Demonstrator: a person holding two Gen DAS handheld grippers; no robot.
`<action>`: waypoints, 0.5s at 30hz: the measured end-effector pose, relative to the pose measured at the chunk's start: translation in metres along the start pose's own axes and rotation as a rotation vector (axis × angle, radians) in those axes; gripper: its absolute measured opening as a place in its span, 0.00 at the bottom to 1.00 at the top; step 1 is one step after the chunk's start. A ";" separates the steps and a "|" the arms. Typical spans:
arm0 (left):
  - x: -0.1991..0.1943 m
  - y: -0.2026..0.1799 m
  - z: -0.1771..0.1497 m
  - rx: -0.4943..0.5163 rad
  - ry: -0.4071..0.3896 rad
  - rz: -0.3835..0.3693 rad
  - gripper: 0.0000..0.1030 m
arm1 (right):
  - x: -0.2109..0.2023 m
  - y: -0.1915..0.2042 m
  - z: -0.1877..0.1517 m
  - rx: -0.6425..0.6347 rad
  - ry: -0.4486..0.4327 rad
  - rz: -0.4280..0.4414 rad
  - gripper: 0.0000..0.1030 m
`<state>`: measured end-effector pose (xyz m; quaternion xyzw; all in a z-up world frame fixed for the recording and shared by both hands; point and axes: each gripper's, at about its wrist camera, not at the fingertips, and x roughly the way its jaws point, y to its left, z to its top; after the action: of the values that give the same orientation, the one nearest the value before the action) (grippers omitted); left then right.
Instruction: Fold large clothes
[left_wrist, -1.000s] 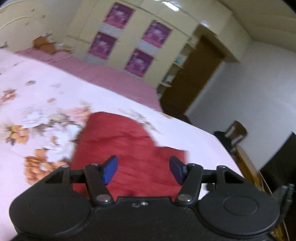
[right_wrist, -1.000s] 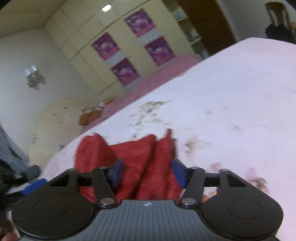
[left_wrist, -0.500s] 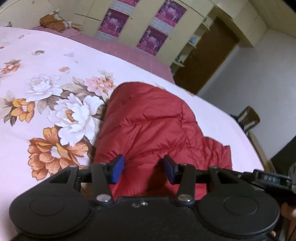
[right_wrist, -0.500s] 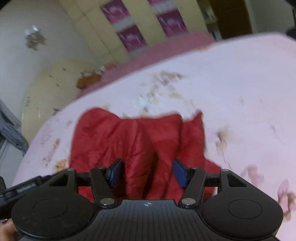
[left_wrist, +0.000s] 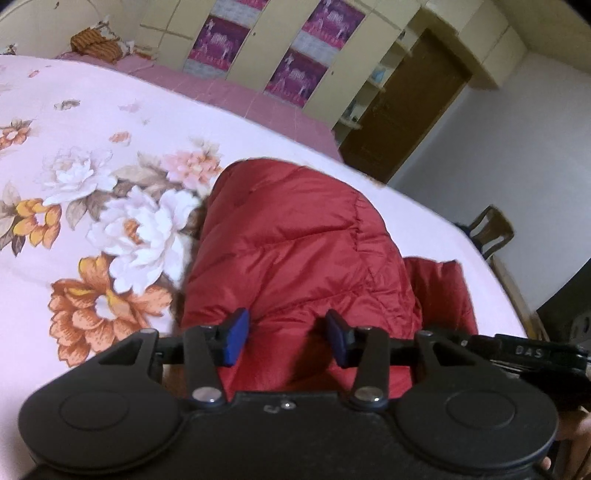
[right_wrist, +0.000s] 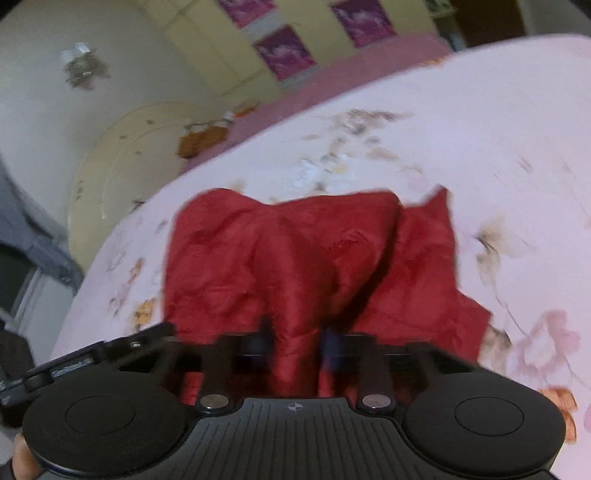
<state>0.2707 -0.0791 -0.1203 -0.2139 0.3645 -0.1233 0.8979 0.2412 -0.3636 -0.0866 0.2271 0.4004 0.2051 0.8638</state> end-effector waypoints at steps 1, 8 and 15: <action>-0.003 -0.003 0.001 0.000 -0.007 -0.015 0.41 | -0.008 0.005 0.001 -0.035 -0.029 0.006 0.10; 0.008 -0.068 -0.004 0.180 0.012 -0.065 0.41 | -0.055 -0.018 -0.014 -0.084 -0.156 0.033 0.10; 0.049 -0.102 -0.039 0.373 0.075 0.029 0.41 | -0.041 -0.095 -0.056 0.083 -0.146 0.040 0.10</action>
<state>0.2708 -0.1985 -0.1272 -0.0336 0.3716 -0.1838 0.9094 0.1894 -0.4499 -0.1467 0.2852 0.3397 0.1886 0.8762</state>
